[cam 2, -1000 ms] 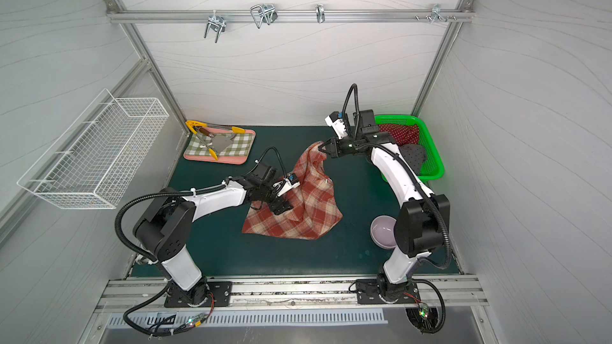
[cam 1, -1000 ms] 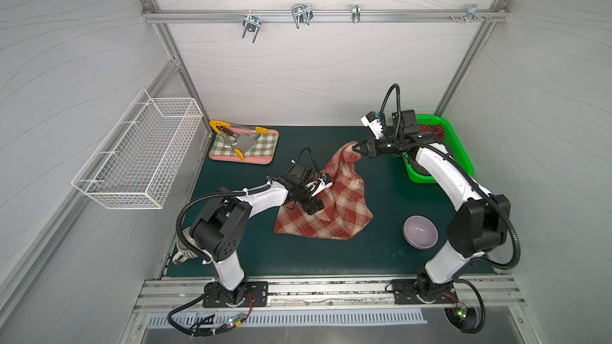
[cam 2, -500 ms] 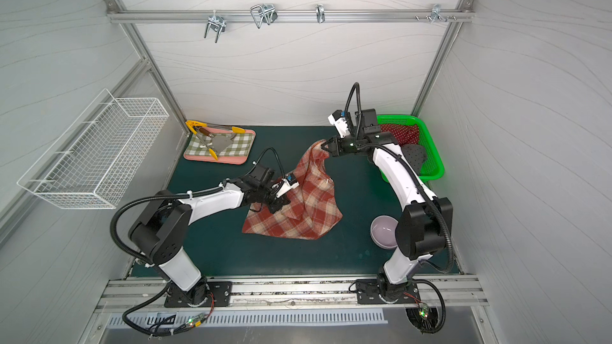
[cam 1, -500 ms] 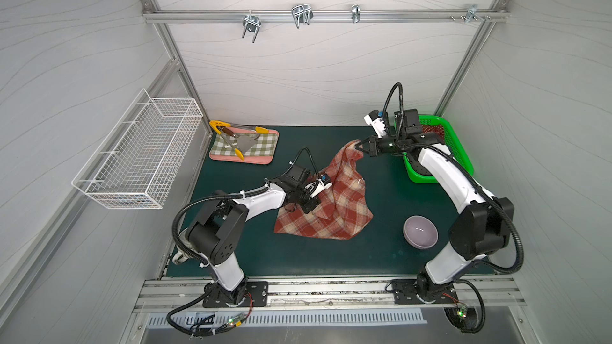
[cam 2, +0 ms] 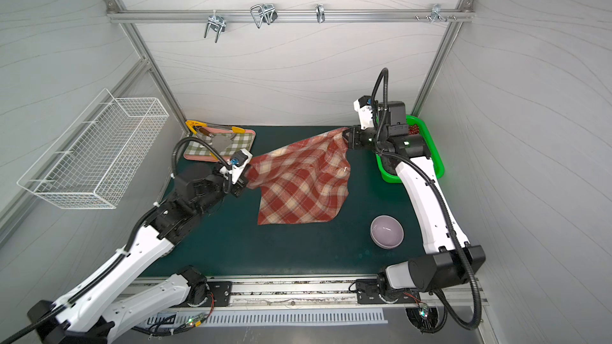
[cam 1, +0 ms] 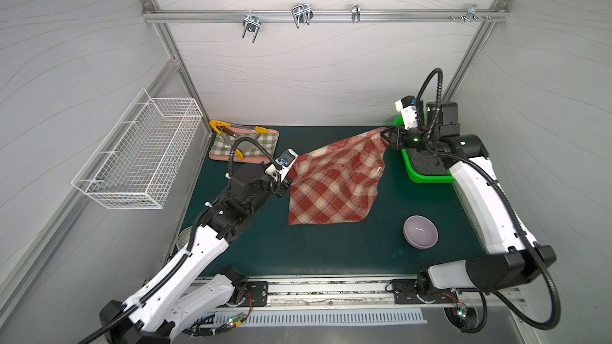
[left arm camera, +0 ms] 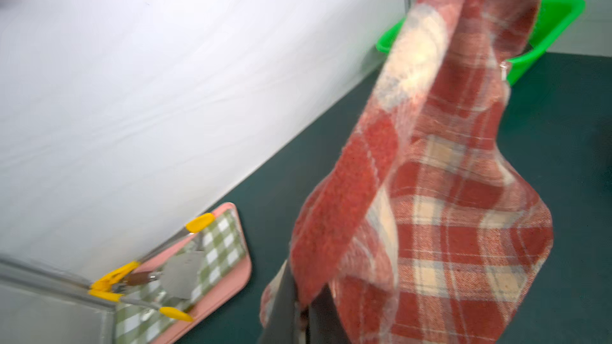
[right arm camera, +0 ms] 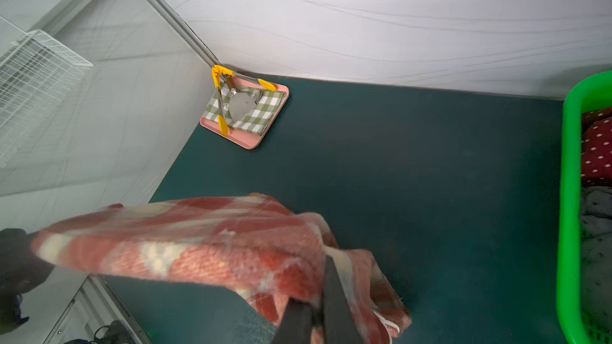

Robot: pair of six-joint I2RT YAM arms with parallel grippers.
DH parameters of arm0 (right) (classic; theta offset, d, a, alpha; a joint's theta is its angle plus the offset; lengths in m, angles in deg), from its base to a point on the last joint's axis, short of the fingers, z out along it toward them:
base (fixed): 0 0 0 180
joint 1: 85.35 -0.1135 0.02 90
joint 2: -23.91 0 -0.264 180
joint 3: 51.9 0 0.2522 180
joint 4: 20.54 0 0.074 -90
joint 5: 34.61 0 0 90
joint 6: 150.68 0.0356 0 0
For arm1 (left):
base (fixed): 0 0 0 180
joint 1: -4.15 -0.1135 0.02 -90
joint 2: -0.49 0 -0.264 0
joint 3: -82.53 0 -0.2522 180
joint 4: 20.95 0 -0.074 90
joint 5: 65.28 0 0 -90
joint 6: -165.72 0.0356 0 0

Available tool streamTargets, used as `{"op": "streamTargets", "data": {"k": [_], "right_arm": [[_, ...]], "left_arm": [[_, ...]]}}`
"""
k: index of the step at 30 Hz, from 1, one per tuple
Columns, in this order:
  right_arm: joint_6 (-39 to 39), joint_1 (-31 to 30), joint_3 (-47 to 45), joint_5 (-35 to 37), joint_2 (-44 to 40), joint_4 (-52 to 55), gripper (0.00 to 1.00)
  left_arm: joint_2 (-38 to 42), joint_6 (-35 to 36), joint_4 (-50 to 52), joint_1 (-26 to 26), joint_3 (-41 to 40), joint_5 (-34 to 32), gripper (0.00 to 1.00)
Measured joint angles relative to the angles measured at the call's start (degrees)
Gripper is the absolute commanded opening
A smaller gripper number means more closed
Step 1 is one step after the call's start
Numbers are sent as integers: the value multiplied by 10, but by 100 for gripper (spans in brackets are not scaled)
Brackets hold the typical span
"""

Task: Roll up the skirts
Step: Flatten out the skirt at the center of the board.

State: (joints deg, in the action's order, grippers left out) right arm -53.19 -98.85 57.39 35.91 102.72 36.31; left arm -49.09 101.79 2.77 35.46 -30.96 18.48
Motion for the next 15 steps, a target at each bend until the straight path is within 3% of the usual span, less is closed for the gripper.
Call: {"op": "streamTargets", "data": {"k": [4,9,15], "right_arm": [[-12,-1,58,1,-19,53,0],[-20,4,101,-13,-14,76,0],[17,59,1,-127,-1,-48,0]], "left_arm": [[15,24,18,3,76,-24,0],[-48,34,35,3,197,-43,0],[-136,24,13,-12,235,-51,0]]}}
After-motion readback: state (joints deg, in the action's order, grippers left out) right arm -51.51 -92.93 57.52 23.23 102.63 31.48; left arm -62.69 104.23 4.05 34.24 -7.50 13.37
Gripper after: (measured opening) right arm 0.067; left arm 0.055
